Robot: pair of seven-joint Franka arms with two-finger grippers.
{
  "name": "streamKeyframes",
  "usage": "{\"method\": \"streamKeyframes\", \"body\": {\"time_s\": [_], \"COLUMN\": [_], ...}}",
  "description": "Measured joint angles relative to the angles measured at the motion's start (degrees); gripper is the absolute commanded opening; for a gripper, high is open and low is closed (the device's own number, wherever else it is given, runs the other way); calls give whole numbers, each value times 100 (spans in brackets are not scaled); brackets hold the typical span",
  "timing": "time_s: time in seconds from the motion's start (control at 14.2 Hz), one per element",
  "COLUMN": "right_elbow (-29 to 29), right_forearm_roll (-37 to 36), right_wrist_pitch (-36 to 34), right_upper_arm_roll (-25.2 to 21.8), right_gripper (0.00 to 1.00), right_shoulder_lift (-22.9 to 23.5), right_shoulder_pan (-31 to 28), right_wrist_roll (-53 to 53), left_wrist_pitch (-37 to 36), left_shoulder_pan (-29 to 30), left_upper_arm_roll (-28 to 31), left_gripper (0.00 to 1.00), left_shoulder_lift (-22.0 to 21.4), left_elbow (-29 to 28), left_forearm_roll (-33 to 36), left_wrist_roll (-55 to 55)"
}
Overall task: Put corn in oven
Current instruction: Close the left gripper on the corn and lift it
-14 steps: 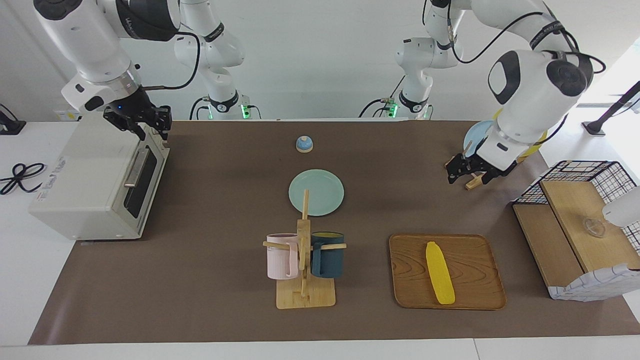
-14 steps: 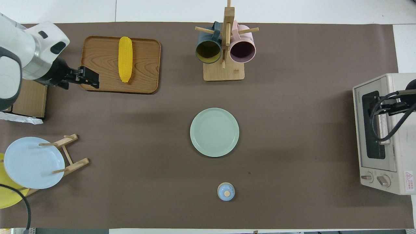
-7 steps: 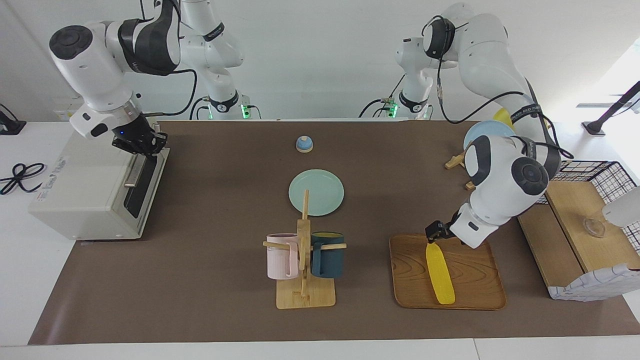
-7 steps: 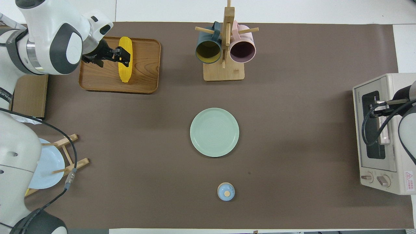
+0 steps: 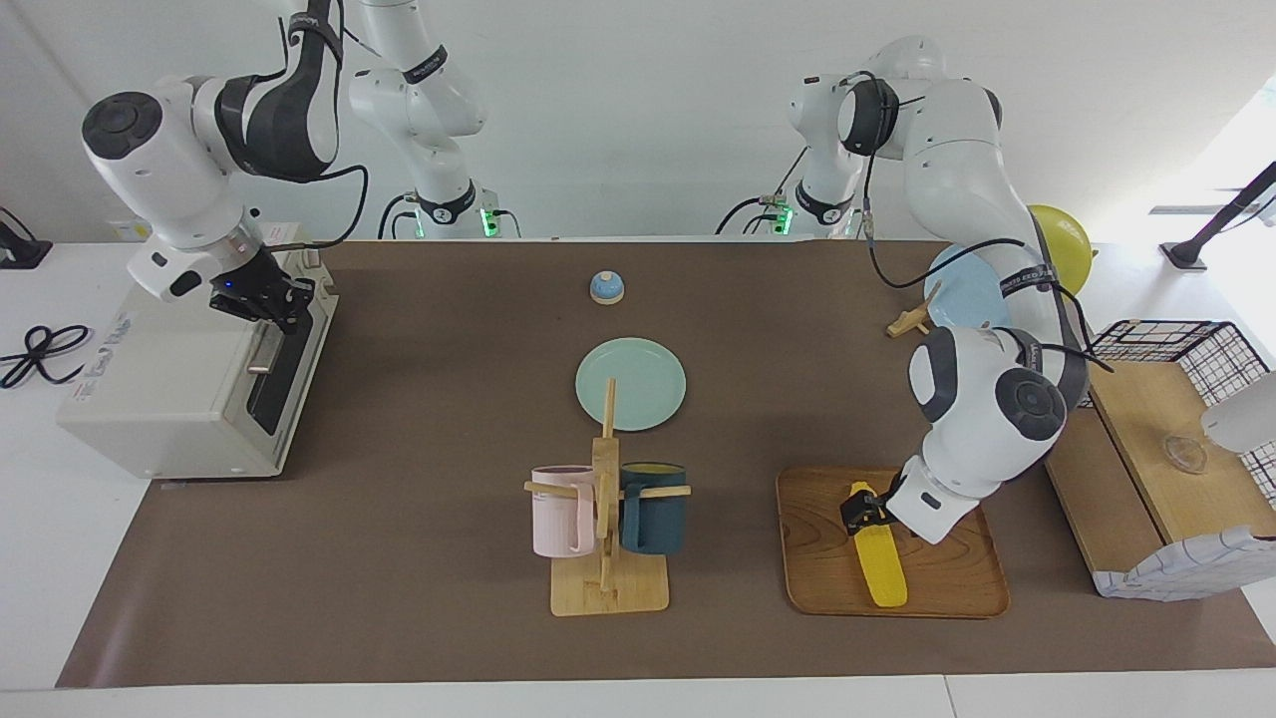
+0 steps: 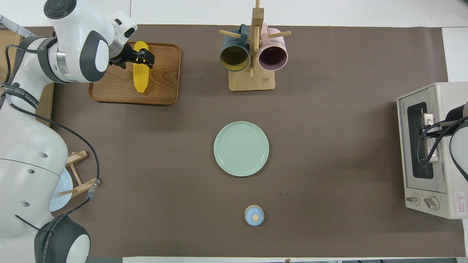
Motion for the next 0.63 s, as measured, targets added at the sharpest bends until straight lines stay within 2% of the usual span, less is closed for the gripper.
{"method": "streamKeyframes", "body": {"time_s": [0.21, 0.28, 0.35, 0.56, 0.63], "right_elbow": [-86, -86, -86, -104, -110], "right_forearm_roll": [-141, -175, -230, -257, -257], "right_wrist_pitch": [81, 82, 82, 82, 83], "right_upper_arm_roll": [-1, -1, -1, -1, -1], "right_gripper": [0, 0, 0, 0, 0], "right_shoulder_lift": [0, -2, -3, -4, -4], "right_shoulder_pan": [-81, -94, -95, -142, -148], "right_wrist_roll": [-174, -211, -215, -215, -215], "left_wrist_pitch": [169, 208, 233, 274, 297], "left_shoulder_pan": [-7, -14, -20, -19, -19], "left_upper_arm_roll": [13, 13, 13, 23, 35], "left_gripper": [100, 94, 76, 12, 0], "left_shoulder_lift": [190, 207, 208, 208, 208], "left_elbow": [32, 38, 42, 72, 79], "left_forearm_roll": [0, 0, 0, 0, 1], "left_wrist_roll": [0, 0, 0, -1, -2]}}
